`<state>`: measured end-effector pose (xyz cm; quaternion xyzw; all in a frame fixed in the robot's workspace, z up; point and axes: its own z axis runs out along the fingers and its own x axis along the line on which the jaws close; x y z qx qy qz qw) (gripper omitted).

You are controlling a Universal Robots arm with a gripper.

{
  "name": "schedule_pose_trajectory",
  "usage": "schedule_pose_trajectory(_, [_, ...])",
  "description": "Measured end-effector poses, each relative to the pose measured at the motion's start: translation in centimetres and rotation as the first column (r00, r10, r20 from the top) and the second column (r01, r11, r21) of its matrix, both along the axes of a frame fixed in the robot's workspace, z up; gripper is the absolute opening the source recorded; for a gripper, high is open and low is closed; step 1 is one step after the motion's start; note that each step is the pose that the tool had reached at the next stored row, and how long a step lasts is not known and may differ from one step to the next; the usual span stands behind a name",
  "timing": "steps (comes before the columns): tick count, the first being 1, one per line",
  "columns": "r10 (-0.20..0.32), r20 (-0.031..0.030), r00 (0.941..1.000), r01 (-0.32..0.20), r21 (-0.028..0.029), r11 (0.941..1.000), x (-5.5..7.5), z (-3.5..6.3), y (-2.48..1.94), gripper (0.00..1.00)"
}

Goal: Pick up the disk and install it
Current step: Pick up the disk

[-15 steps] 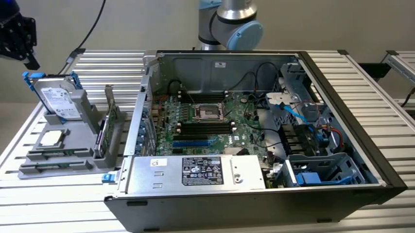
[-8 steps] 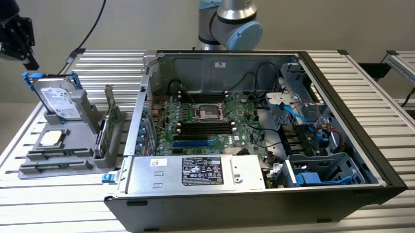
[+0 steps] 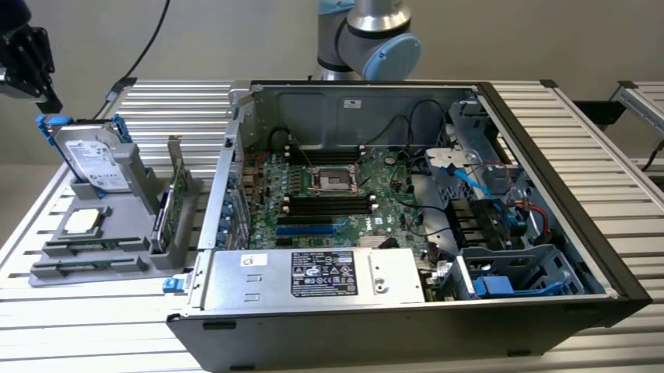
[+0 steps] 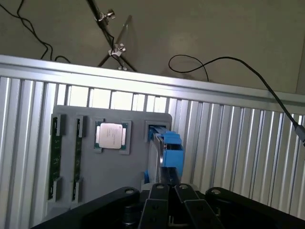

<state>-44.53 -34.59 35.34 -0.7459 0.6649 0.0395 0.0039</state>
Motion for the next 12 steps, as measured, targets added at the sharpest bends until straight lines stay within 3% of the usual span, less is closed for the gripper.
schedule_pose_trajectory(3, [0.0, 0.0, 1.0, 0.0, 0.0, 1.0, 0.0, 0.0, 0.0, 0.3])
schedule_pose_trajectory(6, [0.0, 0.0006, 1.0, 0.0, 0.0, 1.0, 0.0, 0.0, 0.0, 0.36])
schedule_pose_trajectory(10, [0.01, 0.0041, 0.9999, -0.01, 0.0, 1.0, 0.0, -0.02, 0.0, 0.54])
schedule_pose_trajectory(12, [0.021, 0.0077, 0.9998, -0.021, -0.0001, 0.9998, 0.0, -0.06, 0.0, 0.54])
